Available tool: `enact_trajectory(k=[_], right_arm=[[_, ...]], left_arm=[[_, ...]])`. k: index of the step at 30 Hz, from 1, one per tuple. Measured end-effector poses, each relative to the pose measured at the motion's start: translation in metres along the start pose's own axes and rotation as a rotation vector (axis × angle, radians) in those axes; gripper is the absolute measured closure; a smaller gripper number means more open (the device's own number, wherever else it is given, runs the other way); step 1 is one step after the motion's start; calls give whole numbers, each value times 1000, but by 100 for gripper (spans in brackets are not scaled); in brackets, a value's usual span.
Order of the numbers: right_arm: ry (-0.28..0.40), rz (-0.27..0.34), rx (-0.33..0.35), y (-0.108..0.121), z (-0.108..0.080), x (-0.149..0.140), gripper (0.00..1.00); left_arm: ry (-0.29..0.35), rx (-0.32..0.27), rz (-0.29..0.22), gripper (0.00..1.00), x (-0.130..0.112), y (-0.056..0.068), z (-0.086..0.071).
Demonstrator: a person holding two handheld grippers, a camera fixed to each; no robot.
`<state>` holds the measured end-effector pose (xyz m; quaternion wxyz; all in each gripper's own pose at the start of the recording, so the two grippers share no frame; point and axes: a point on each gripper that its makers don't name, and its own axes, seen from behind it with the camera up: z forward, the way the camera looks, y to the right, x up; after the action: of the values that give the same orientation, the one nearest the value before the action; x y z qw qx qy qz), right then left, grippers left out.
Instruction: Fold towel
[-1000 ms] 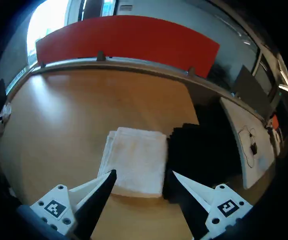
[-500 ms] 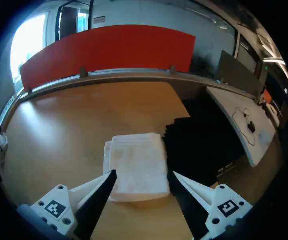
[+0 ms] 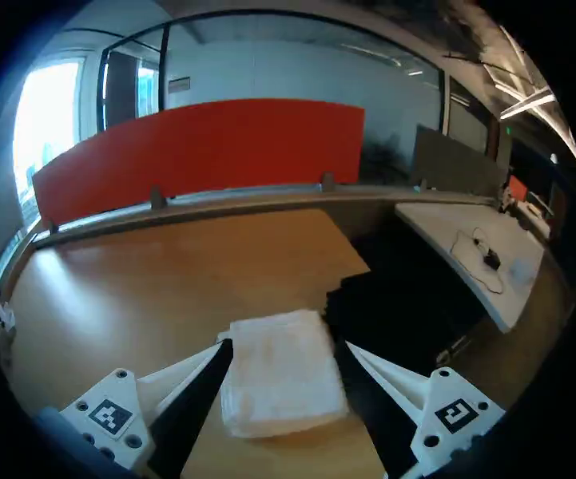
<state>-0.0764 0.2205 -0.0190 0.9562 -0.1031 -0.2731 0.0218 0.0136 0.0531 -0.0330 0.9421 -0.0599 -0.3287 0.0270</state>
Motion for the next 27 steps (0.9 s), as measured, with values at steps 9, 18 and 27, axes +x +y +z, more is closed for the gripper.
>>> enact_trajectory(k=[9, 18, 27], right_arm=[[246, 0, -79, 4, -17, 47, 2], [316, 35, -58, -7, -28, 63, 2], [362, 17, -21, -31, -35, 81, 2]], left_arm=[[48, 17, -11, 9, 17, -1, 1], [98, 25, -23, 9, 32, -1, 0], [187, 46, -42, 9, 57, -8, -6]])
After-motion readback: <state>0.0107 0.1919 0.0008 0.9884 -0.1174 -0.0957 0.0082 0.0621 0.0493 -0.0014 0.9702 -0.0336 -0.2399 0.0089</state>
